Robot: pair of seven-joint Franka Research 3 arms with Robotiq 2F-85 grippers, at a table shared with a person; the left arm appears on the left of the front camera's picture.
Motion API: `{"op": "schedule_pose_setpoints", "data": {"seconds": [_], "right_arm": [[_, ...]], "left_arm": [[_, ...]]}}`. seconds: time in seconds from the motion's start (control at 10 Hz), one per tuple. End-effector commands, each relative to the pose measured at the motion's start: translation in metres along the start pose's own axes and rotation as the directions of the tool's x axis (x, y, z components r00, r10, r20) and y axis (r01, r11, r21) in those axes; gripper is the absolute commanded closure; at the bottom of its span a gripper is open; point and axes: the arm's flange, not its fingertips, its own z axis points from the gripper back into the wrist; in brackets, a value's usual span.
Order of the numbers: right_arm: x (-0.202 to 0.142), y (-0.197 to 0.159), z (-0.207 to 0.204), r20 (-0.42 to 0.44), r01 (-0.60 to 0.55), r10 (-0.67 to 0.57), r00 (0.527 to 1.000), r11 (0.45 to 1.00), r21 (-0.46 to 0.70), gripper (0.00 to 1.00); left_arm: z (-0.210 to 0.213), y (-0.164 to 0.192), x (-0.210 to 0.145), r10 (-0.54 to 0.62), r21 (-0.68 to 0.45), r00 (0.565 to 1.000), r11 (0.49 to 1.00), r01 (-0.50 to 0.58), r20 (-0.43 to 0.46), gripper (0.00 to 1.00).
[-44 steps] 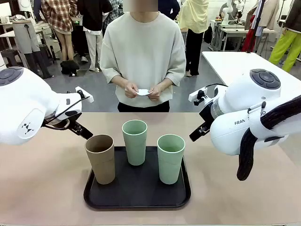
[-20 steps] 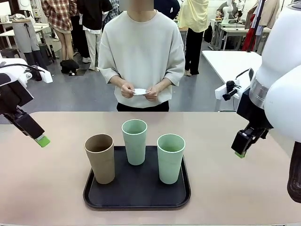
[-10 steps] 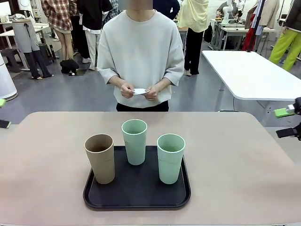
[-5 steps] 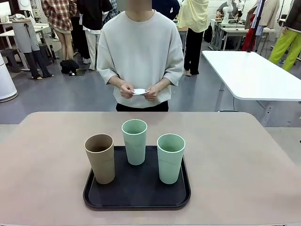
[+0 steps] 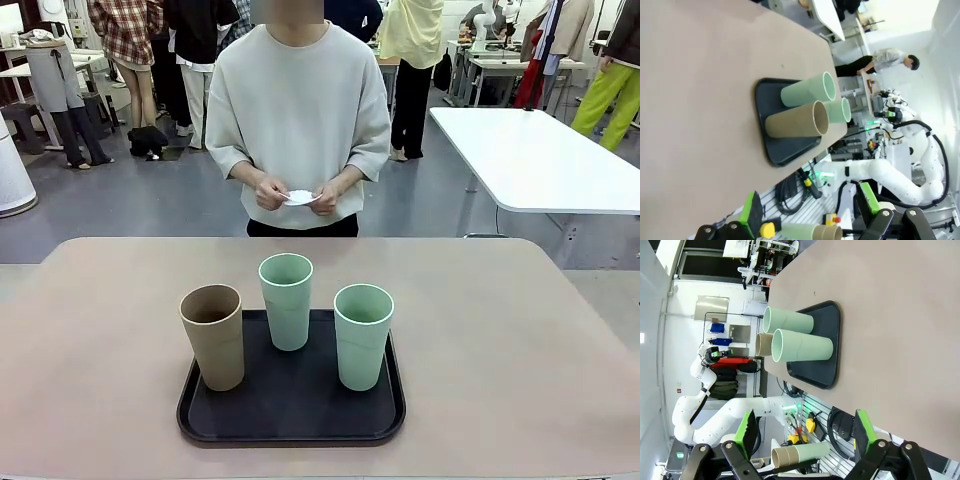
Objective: Place coasters on the table and set cups on them.
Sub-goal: Pick up one Reusable plastic cup and place it on a coaster set by the human.
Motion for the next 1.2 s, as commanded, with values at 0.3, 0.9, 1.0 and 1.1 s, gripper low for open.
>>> {"op": "schedule_pose_setpoints", "data": {"seconds": [0.3, 0.9, 1.0, 1.1], "right_arm": [[0.001, -0.001, 0.000, 0.000, 0.004, -0.004, 1.000, 1.000, 0.013, 0.00], [0.001, -0.001, 0.000, 0.000, 0.004, -0.004, 1.000, 1.000, 0.013, 0.00], [0.001, -0.001, 0.000, 0.000, 0.004, -0.004, 1.000, 1.000, 0.013, 0.00], [0.001, -0.001, 0.000, 0.000, 0.004, -0.004, 1.000, 1.000, 0.013, 0.00]], "left_arm": [[0.003, 0.002, -0.001, 0.001, -0.009, 1.000, 1.000, 0.000, 0.008, 0.00], [0.003, 0.002, -0.001, 0.001, -0.009, 1.000, 1.000, 0.000, 0.008, 0.00], [0.001, 0.000, 0.000, 0.002, 0.000, 1.000, 1.000, -0.002, 0.002, 0.00], [-0.011, -0.018, 0.016, -0.216, 0.074, 0.967, 0.971, 0.227, -0.136, 0.00]]}}
